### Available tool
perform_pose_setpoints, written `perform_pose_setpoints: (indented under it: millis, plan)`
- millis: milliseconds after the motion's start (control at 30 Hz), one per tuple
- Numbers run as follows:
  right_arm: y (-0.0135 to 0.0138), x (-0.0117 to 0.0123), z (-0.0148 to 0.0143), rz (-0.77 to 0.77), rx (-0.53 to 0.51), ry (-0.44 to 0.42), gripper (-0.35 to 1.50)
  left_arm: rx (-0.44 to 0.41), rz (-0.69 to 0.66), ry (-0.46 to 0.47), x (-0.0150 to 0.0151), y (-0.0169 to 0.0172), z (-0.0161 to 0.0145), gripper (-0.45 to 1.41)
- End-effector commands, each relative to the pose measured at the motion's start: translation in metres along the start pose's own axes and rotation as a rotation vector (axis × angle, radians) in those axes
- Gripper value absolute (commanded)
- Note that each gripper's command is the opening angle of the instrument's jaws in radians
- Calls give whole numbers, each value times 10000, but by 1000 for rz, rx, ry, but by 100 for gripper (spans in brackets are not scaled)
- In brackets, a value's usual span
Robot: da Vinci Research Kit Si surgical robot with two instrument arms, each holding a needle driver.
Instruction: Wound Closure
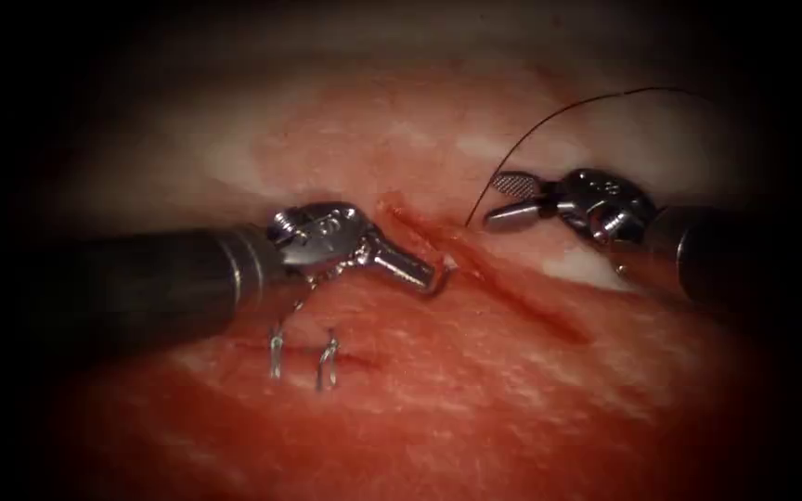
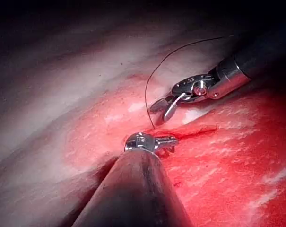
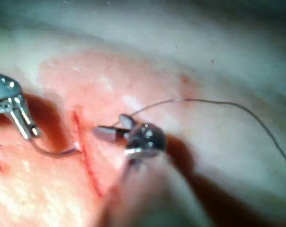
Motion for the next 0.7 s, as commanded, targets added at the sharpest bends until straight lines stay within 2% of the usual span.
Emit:
perform_pose_setpoints:
  millis: [33,367,433,467,567,667,700]
  plan:
    - [-1,-1,9,0,3,2,126,-6,-2,1,-3,0,7,-45]
    - [-7,2,6,11,5,0,126,-15,-8,-9,14,29,0,-45]
    - [-8,3,6,12,5,-1,126,1,58,-12,19,31,-4,-45]
    - [-8,3,6,12,5,-1,126,12,166,-24,23,34,-7,-45]
    - [-8,3,6,12,5,-1,126,60,330,-72,24,39,-9,-45]
    - [-8,3,6,12,5,-1,126,80,379,-79,27,40,-8,-45]
    - [-8,3,6,12,5,-1,126,101,437,-86,32,40,-8,-45]
